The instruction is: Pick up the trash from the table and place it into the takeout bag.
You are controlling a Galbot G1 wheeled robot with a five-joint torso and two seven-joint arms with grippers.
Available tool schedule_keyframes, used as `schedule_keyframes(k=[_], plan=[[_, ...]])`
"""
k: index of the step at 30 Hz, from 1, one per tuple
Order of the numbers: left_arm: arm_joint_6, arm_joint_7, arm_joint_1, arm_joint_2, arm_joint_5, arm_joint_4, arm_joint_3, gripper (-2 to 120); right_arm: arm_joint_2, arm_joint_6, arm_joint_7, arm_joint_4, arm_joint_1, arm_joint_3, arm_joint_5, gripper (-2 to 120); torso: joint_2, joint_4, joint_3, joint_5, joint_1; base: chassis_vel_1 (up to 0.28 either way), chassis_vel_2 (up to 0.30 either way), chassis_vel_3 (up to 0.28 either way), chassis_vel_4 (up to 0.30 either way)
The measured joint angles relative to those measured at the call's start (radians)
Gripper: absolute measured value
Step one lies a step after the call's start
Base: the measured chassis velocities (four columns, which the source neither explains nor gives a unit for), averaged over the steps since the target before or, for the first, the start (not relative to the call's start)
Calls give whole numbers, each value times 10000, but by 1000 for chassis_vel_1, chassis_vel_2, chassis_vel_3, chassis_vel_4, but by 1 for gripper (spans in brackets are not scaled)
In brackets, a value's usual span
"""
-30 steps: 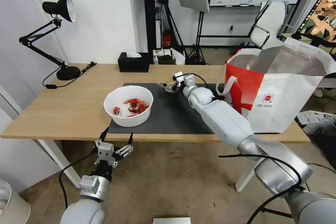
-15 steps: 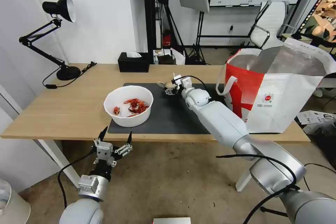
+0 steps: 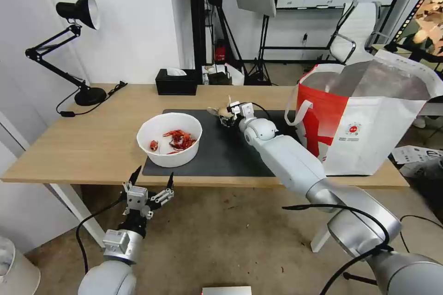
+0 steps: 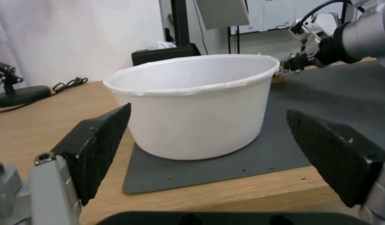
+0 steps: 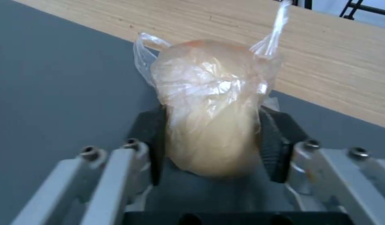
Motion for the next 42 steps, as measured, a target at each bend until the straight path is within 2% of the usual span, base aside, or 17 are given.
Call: schedule_keyframes(k=[1,6,9,10,12,13,16,17,20,21,24,25,28,35,38,39,42], plan=[[0,0,0,0,0,0,0,100,0,0,0,0,0,0,0,43,0,0,0,0,0,0,0,0,0],[-8,0,-5,3,-3,19,20,100,-318,30,210,631,-189,8,104,26,0,0,1,0,0,0,0,0,0],[-23,-2,5,4,-18,-14,21,100,-1296,65,1112,2989,-859,126,219,11,0,0,0,1,0,0,0,0,0],[-23,-2,5,4,-18,-14,21,100,-1296,65,1112,2989,-859,126,219,11,0,0,0,1,0,0,0,0,0],[-26,-2,50,9,-44,-90,5,100,-2031,55,2021,4996,-1393,395,209,6,0,-3,0,4,0,0,0,0,0],[-26,-2,50,9,-44,-90,5,100,-2031,55,2021,4996,-1393,395,209,6,0,-3,0,4,0,0,0,0,0],[-32,-3,198,-1,-51,-222,-59,100,-3014,-307,3648,7719,-1905,991,247,3,0,-3,-2,2,-1,0,0,0,0],[-32,-3,198,-1,-51,-222,-59,100,-3014,-307,3648,7719,-1905,991,247,3,0,-3,-2,2,-1,0,0,0,0],[-37,-5,295,-3,-14,-295,-72,100,-3911,-1246,5270,9681,-2082,1651,721,3,0,0,-2,-1,-1,0,0,0,0],[-37,-5,295,-3,-14,-295,-72,100,-3911,-1246,5270,9681,-2082,1651,721,3,0,0,-2,-1,-1,0,0,0,0],[-38,-5,469,-30,68,-390,-72,100,-4850,-2227,7277,10958,-2294,2411,1666,3,0,-3,-3,3,-2,0,0,0,0],[-38,-5,469,-30,68,-390,-72,100,-4850,-2227,7277,10958,-2294,2411,1666,3,0,-3,-3,3,-2,0,0,0,0],[-90,-5,628,-103,190,-449,-69,100,-5835,-2544,8378,11365,-2603,3105,2773,3,1,-3,-1,2,-2,0,0,0,0],[-145,8,651,-207,308,-463,47,100,-6765,-2680,8517,11382,-3299,3942,3863,7,1,-4,-1,5,-2,0,0,0,0],[-146,13,668,-220,322,-551,61,100,-6959,-3070,8588,11414,-3468,4226,4573,22,0,-2,0,1,-1,0,0,0,0],[-146,13,668,-220,322,-551,61,100,-6959,-3070,8588,11414,-3468,4226,4573,22,0,-2,0,1,-1,0,0,0,0],[-146,13,779,-233,330,-687,30,100,-7060,-3134,8583,11460,-3492,4256,4656,37,0,-1,0,1,-1,0,0,0,0]])
